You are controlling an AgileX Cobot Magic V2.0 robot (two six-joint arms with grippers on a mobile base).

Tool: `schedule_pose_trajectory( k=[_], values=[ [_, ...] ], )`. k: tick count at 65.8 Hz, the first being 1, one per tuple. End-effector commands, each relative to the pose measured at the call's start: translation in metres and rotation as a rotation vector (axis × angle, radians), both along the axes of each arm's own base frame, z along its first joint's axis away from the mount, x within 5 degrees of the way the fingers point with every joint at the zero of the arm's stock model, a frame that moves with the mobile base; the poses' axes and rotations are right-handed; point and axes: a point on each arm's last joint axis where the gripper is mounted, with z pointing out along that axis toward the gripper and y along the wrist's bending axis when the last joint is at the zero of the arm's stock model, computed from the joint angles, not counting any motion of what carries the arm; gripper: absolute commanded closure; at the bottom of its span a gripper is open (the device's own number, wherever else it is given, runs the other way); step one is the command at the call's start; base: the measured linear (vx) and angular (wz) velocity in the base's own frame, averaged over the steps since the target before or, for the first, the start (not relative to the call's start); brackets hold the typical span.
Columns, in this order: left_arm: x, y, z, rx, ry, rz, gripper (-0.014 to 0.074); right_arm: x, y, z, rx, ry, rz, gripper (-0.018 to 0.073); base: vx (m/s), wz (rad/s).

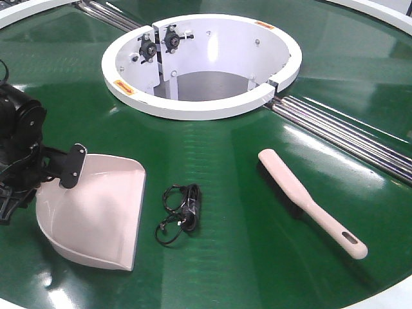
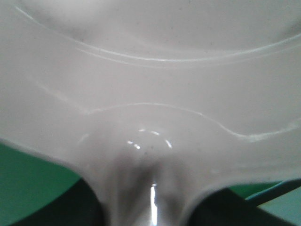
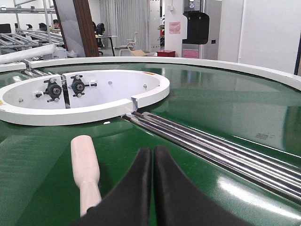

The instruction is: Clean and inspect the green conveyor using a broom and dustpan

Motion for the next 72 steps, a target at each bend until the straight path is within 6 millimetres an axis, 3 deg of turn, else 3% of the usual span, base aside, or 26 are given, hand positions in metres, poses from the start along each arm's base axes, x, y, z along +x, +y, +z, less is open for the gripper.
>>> schedule_pose_trajectory(
  k=[1,72],
  values=[
    [0.0006,-0.0017,0.0235,0.0,-0.087,0.003,0.0603,-0.001,0.0003,0.0064,-0.009,-0.084,0.002,0.0568,0.0,0.0],
    [-0.0017,-0.001,0.0233,0.007,-0.064,0.013,0.0603,-0.001,0.0003,0.0064,-0.009,-0.084,0.002,0.0568,0.0,0.0]
  ],
)
